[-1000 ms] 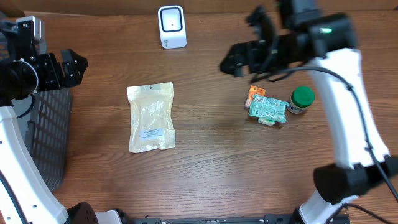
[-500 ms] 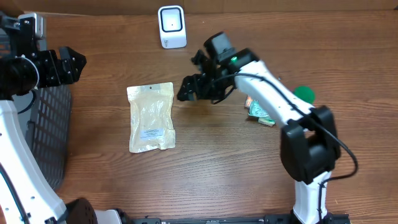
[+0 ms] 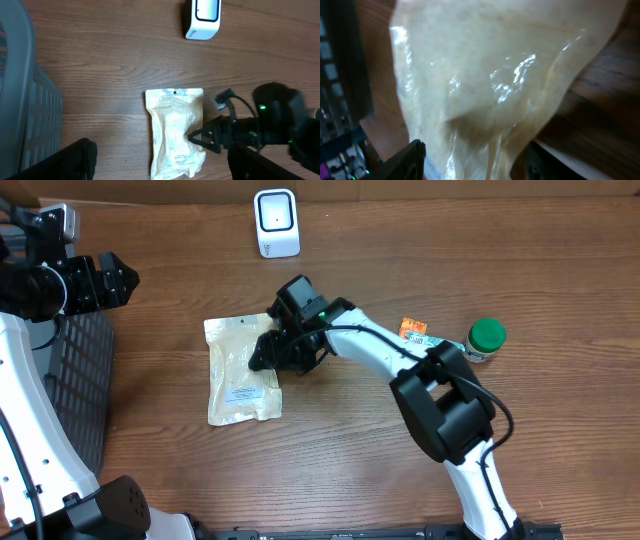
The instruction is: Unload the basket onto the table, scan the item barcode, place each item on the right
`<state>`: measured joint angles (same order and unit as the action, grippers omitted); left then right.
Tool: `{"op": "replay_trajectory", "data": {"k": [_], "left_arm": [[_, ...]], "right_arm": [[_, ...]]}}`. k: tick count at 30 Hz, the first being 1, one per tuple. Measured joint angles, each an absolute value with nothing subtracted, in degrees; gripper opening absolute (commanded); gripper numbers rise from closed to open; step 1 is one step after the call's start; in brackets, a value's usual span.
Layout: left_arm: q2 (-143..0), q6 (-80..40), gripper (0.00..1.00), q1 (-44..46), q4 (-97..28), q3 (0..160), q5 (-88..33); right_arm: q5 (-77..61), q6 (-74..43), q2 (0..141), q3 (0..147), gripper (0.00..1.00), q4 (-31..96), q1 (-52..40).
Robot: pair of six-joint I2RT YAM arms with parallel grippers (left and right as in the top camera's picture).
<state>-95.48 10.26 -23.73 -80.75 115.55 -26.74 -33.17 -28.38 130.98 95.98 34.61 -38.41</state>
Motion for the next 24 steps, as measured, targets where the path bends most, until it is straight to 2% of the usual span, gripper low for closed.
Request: {"op": "replay_trajectory", "data": {"k": [2, 4, 7, 12, 18, 22, 24], "left_arm": [[-95.48, 10.26, 0.88, -23.73, -80.73, 115.55, -26.72], [-95.48, 10.26, 0.87, -23.73, -80.75, 115.55, -26.72], [-95.48, 10.26, 0.87, -23.73, -80.77, 115.55, -26.55], [-95.48, 10.26, 0.87, -23.73, -80.75, 115.55, -26.52], [-95.48, 10.26, 0.83, -23.73, -80.77, 115.55, -26.50], [-95.48, 10.26, 0.81, -23.73, -80.75, 115.55, -26.35], [-95.48, 9.93, 0.80, -23.59, -80.73, 115.55, -26.28]], "right_arm": [[-33.69, -29.56, 132.00, 95.98, 0.36, 34.20, -38.76], [-33.65, -30.30, 132.09, 95.98, 0.18, 34.06, -39.05], [-34.24, -30.74, 132.09, 95.98, 0.04, 33.76, -39.09], [-34.26, -29.87, 132.07, 96.01, 0.04, 35.53, -38.81], [-27.40, -26.20, 128.31, 96.42, 0.04, 47.13, -36.91], [-11.18, -24.10, 121.01, 100.44, 0.04, 60.20, -36.34], [1.58, -23.92, 118.04, 105.86, 0.04, 70.06, -37.08]]}}
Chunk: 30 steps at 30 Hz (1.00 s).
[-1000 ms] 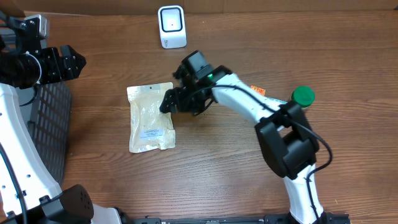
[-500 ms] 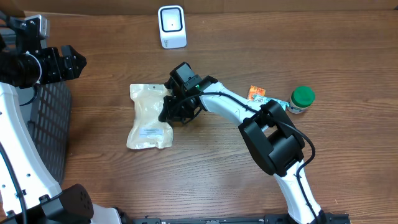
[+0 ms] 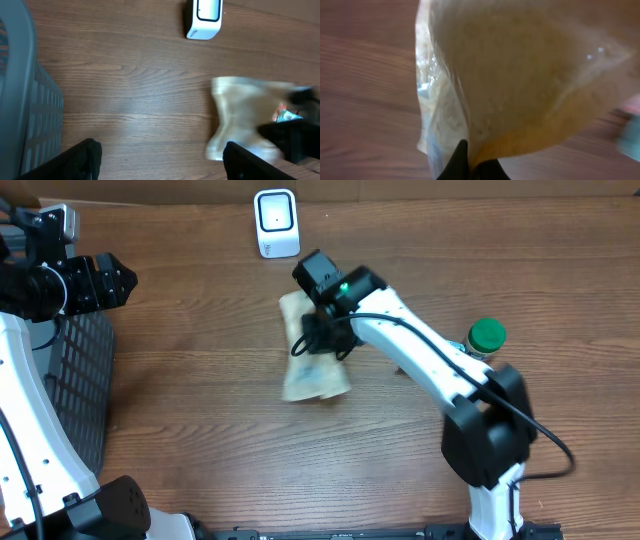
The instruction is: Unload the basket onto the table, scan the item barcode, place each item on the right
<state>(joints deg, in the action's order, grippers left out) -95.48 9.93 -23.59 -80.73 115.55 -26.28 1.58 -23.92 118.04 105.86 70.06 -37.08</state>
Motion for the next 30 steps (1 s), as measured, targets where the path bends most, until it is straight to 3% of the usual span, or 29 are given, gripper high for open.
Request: {"op": "replay_trajectory", "data": {"k": [8, 16, 19, 22, 23, 26, 30], "left_arm": [[-95.48, 8.95, 0.78, -20.95, -80.73, 115.55, -26.33], [-96.09, 8.97, 0.78, -17.43, -80.51, 115.55, -26.33], [-96.90, 8.97, 0.78, -17.17, -80.51, 115.55, -26.33], [-97.78, 8.95, 0.79, -17.17, -80.49, 115.55, -26.33], [-97.86, 8.95, 0.78, -17.17, -80.51, 115.55, -26.30], [-97.93, 8.95, 0.79, -17.04, -80.51, 115.55, -26.33], [-98.00, 8.95, 0.79, -16.88, -80.49, 115.55, -26.30]], "right_arm": [[32.23, -27.49, 118.19, 112.55, 0.04, 92.90, -42.06], [41.63, -29.21, 130.08, 112.42, 0.04, 95.07, -43.64], [42.61, -29.36, 131.74, 112.40, 0.09, 93.84, -46.33], [40.56, -29.28, 132.44, 112.38, 0.72, 89.52, -52.07], [38.81, -28.49, 132.51, 112.38, 0.87, 87.88, -53.63], [31.27, -24.91, 132.62, 112.38, 0.92, 83.40, -58.96], [24.27, -23.05, 132.64, 112.66, 0.92, 81.73, -63.22]]}}
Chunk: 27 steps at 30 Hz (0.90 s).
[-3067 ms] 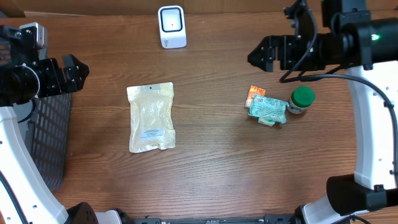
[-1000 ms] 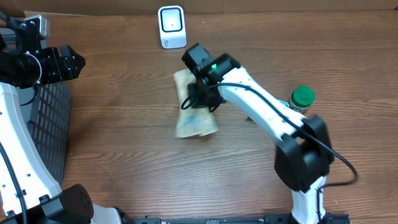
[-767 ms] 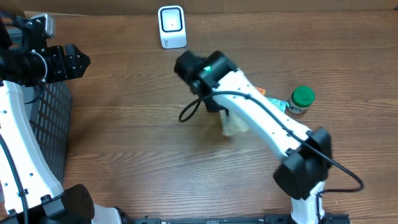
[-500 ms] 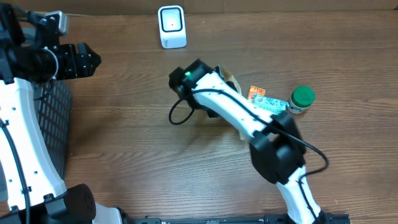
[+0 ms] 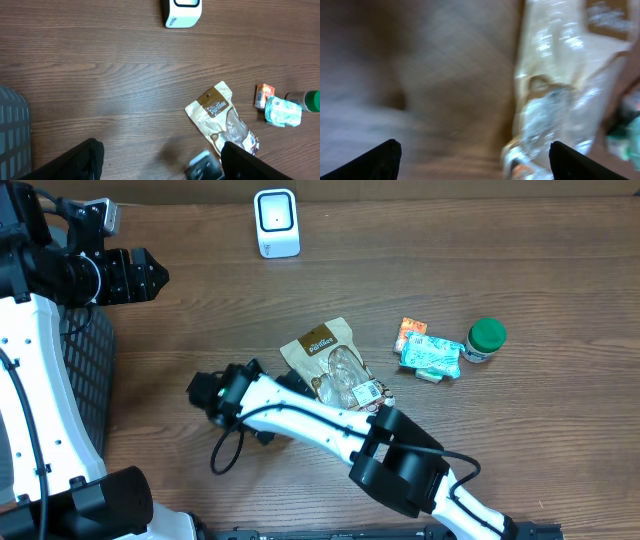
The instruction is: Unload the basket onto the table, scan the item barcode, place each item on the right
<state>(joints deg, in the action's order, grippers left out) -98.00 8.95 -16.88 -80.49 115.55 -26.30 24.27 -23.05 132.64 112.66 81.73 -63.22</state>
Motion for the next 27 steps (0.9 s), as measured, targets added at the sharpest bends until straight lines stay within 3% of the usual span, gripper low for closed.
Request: {"op": "replay_trajectory", "data": {"k": [6, 10, 15, 18, 27], "left_arm": [[-98.17, 8.97, 0.78, -16.84, -80.49, 115.55, -26.33], [-98.35, 9.91, 0.77, -15.38, -80.31, 115.46, -26.39], [-98.39, 12.47, 0.72, -9.17, -77.43, 113.06, -26.41], [-98.54, 14.15, 0.68, -3.14, -73.45, 109.21, -26.55], [-106.06, 19.57, 0.64, 11.84, -66.78, 103.61, -26.48]], "right_arm": [[18.63, -24.86, 130.85, 116.90, 0.91, 84.09, -56.53], [13.69, -25.78, 125.47, 117.56, 0.66, 85.58, -43.68], [6.24, -26.20, 122.23, 118.24, 0.57, 88.07, -29.61], [2.98, -25.71, 122.23, 117.80, 0.58, 87.46, -24.84], [-0.84, -22.81, 122.23, 117.73, 0.67, 85.89, -22.00]]}}
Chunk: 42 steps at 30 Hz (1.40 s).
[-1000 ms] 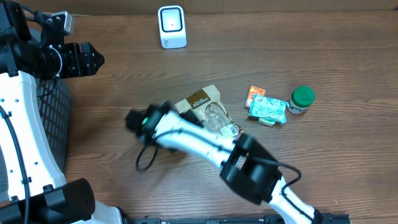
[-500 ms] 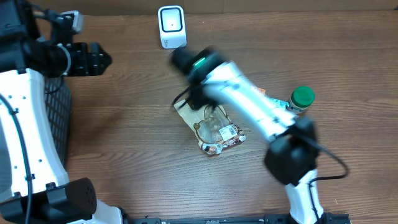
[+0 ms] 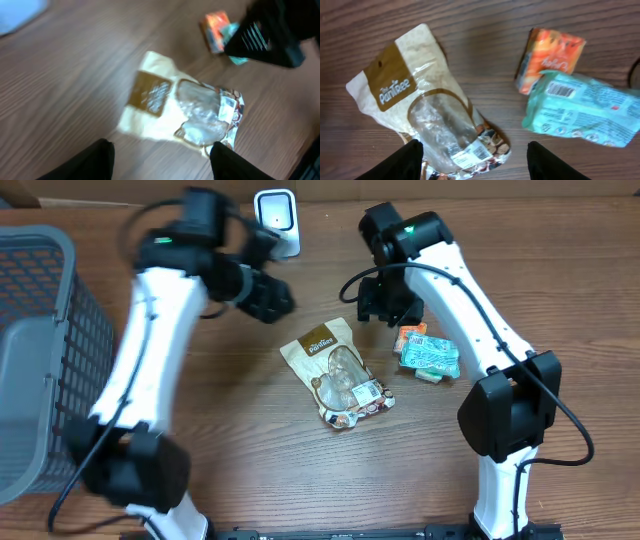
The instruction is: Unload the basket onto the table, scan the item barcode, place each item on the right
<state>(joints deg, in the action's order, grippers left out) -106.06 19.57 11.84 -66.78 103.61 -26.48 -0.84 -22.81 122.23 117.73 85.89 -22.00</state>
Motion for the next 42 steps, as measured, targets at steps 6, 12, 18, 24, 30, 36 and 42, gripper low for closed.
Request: {"op": "replay_trajectory", "data": {"k": [6, 12, 18, 24, 30, 36, 42], "left_arm": [[-115.70, 21.50, 0.62, 21.82, -58.63, 103.28, -26.30], [-121.05, 22.04, 0.60, 28.29, -54.13, 103.11, -22.79], [-125.12, 21.50, 0.62, 32.14, -53.95, 103.09, -11.64], [-127.22, 17.26, 0.66, 31.38, -53.32, 103.09, -1.26], [-127.87, 14.94, 0.65, 28.10, -54.57, 103.09, 3.31], [-129.47, 10.55, 0.66, 24.51, -58.78, 103.09, 6.72], [-129.51, 4.29, 0.59, 21.10, -65.28, 103.07, 8.40]], "right_arm": [[-1.37, -22.44, 122.23, 117.71, 0.72, 86.59, -14.33], [-3.25, -22.39, 122.23, 117.69, 0.76, 87.09, -6.81], [-4.56, -21.74, 122.23, 117.69, 0.78, 87.26, -5.78], [-5.17, -21.26, 122.23, 117.69, 0.80, 87.26, -6.79], [-5.54, -21.08, 122.23, 117.69, 0.81, 87.29, -8.23], [-5.93, -20.97, 122.23, 117.69, 0.82, 87.31, -9.26], [-7.51, -21.02, 122.23, 117.69, 0.76, 86.28, -11.07]]}}
